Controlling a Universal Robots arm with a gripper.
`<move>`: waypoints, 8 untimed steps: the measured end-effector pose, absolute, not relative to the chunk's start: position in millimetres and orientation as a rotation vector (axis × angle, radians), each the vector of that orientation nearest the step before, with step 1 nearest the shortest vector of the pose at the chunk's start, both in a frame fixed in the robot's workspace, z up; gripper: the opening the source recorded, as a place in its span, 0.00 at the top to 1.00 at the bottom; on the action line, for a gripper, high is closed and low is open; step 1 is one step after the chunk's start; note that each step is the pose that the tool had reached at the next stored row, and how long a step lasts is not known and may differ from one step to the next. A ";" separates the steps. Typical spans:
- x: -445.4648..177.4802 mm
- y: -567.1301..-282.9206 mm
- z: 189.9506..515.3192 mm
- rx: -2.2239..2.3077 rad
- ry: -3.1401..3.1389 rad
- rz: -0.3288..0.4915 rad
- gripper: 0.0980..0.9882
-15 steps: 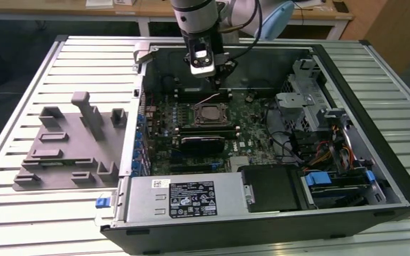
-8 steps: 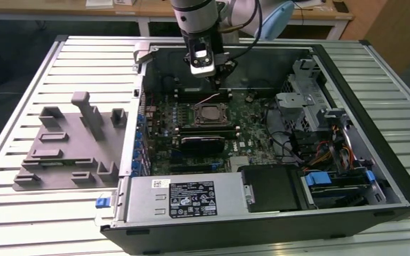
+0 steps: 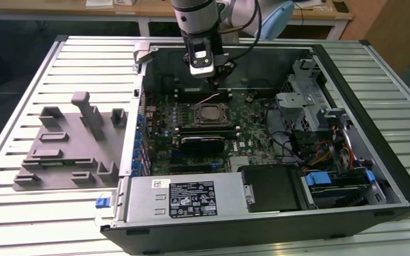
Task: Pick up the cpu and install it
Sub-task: 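Install the first cpu locking lever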
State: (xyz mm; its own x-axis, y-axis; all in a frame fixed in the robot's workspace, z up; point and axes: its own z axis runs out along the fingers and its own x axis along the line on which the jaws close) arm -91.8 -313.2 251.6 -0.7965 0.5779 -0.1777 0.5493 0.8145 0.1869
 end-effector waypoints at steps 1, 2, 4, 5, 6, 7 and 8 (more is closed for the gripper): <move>-91.8 -313.1 251.5 0.874 2.774 0.185 0.99; -91.7 -313.1 251.0 0.876 2.780 0.182 0.99; -91.7 -313.2 250.6 0.881 2.794 0.176 0.99; -91.8 -313.2 250.6 0.882 2.795 0.176 0.99; -91.8 -313.2 250.6 0.882 2.795 0.176 0.99; -91.8 -313.2 250.6 0.882 2.795 0.175 0.99; -91.7 -313.1 250.6 0.882 2.795 0.175 0.99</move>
